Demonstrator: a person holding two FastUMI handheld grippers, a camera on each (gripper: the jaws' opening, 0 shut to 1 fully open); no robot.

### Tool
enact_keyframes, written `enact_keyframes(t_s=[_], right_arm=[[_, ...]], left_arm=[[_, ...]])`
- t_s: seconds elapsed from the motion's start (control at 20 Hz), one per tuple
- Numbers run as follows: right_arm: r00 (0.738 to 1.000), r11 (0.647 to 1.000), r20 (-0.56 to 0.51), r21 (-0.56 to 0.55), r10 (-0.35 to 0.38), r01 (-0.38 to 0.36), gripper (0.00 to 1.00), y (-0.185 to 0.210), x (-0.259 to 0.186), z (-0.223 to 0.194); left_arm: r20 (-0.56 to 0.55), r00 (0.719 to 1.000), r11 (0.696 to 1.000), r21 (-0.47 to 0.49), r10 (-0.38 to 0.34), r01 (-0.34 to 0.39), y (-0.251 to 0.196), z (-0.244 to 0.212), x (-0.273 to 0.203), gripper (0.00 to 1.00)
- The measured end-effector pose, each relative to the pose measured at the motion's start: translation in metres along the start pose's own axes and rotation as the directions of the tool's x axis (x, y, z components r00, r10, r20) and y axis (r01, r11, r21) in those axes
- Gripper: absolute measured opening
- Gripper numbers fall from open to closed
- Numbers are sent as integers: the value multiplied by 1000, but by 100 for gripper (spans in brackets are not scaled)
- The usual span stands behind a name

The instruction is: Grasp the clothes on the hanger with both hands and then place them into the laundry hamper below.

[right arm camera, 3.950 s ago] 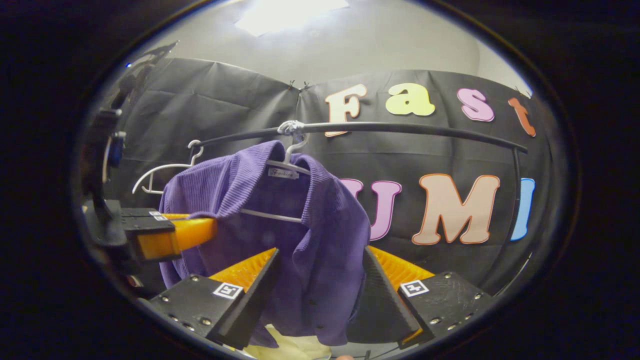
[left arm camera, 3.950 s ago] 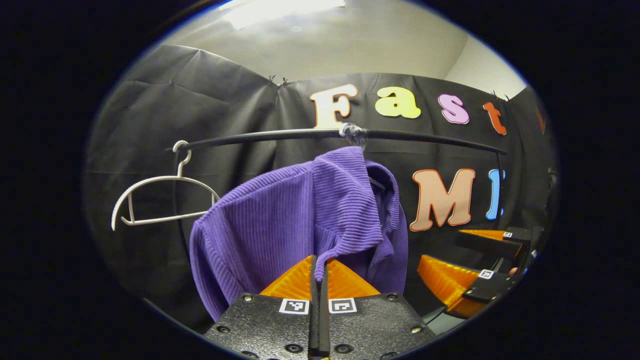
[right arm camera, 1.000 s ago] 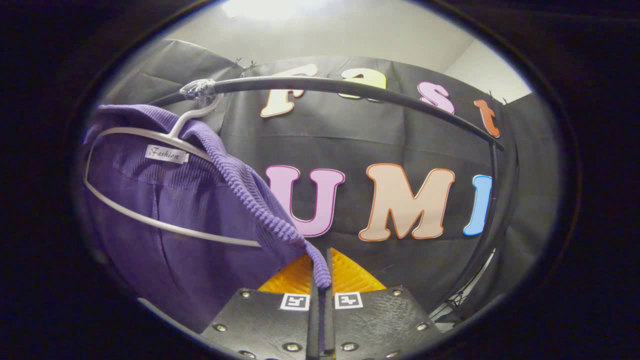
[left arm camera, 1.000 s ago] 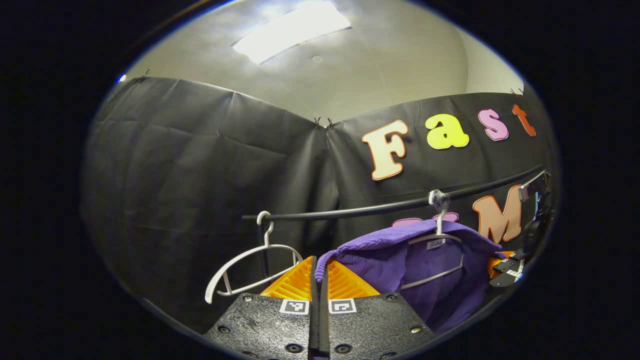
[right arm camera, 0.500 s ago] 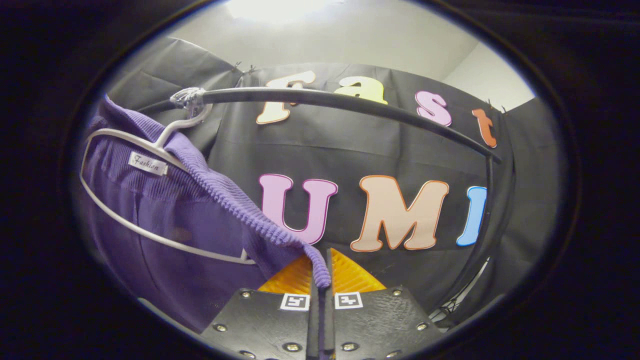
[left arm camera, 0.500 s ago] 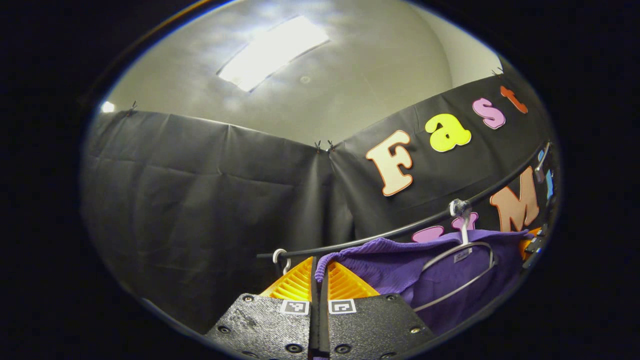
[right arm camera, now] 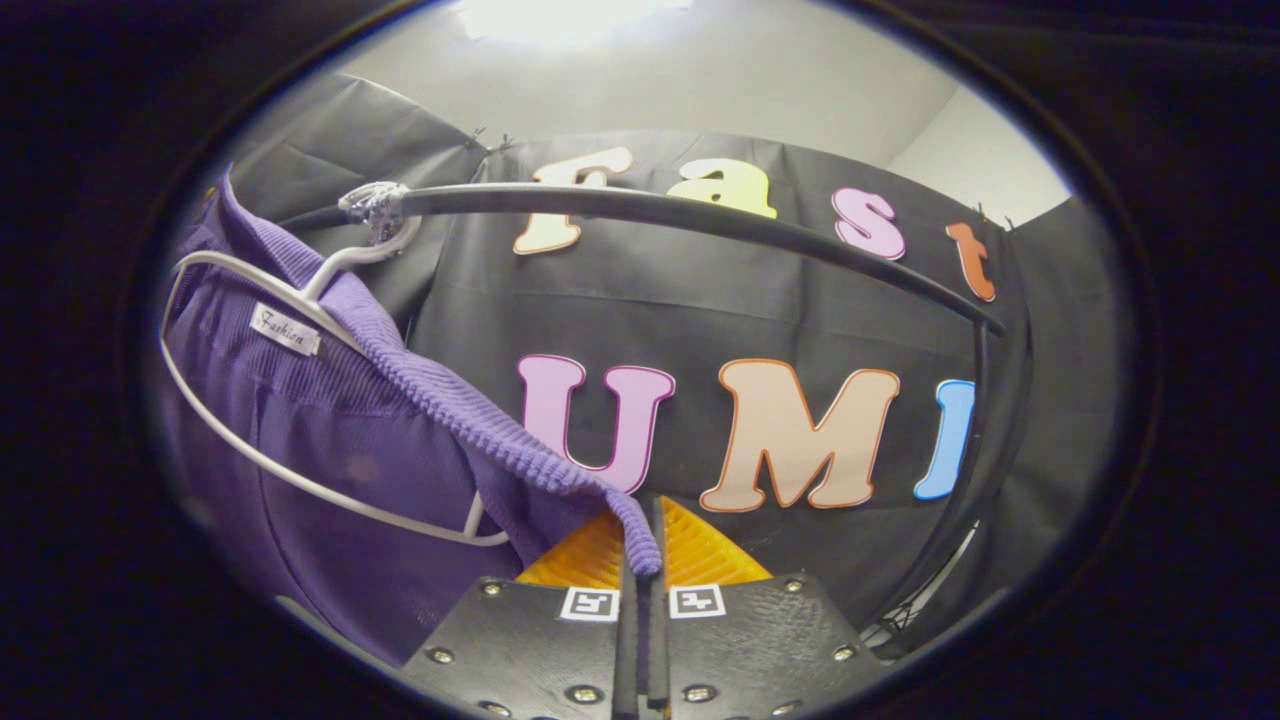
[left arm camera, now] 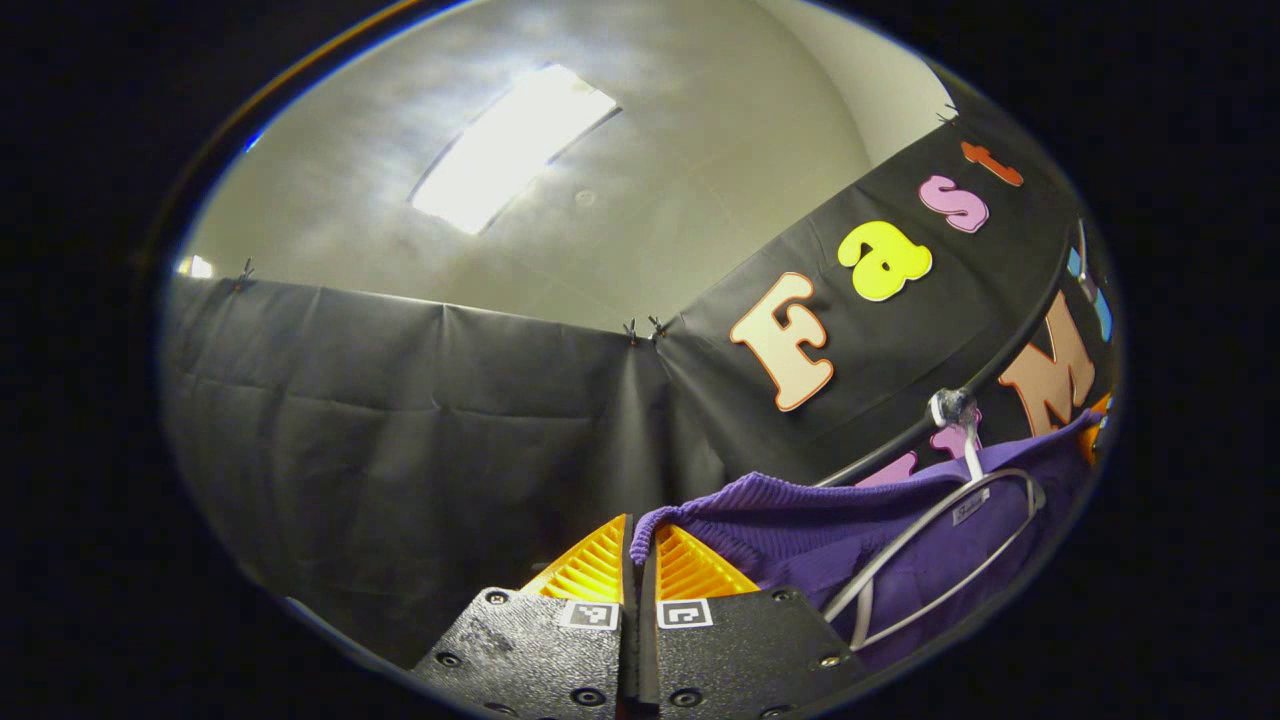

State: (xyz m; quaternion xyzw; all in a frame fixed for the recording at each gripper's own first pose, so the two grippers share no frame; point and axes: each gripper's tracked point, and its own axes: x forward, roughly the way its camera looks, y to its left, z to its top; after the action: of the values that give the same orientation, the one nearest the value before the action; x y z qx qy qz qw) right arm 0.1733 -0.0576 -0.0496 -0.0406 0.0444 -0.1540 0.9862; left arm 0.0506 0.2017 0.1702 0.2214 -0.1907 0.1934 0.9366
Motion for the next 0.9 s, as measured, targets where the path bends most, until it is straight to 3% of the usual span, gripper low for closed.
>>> enact_keyframes(t_s=[0.65,0.9], right_arm=[[1000,1000,15,20,-11,11,4,-1,14,10],[1000,1000,18,16,-14,14,4,1,21,11]], left_arm=[[28,1000,997,71,-5,3,3,-35,17,0],[18,1000,999,35,-16,15,2,-51,24,0]])
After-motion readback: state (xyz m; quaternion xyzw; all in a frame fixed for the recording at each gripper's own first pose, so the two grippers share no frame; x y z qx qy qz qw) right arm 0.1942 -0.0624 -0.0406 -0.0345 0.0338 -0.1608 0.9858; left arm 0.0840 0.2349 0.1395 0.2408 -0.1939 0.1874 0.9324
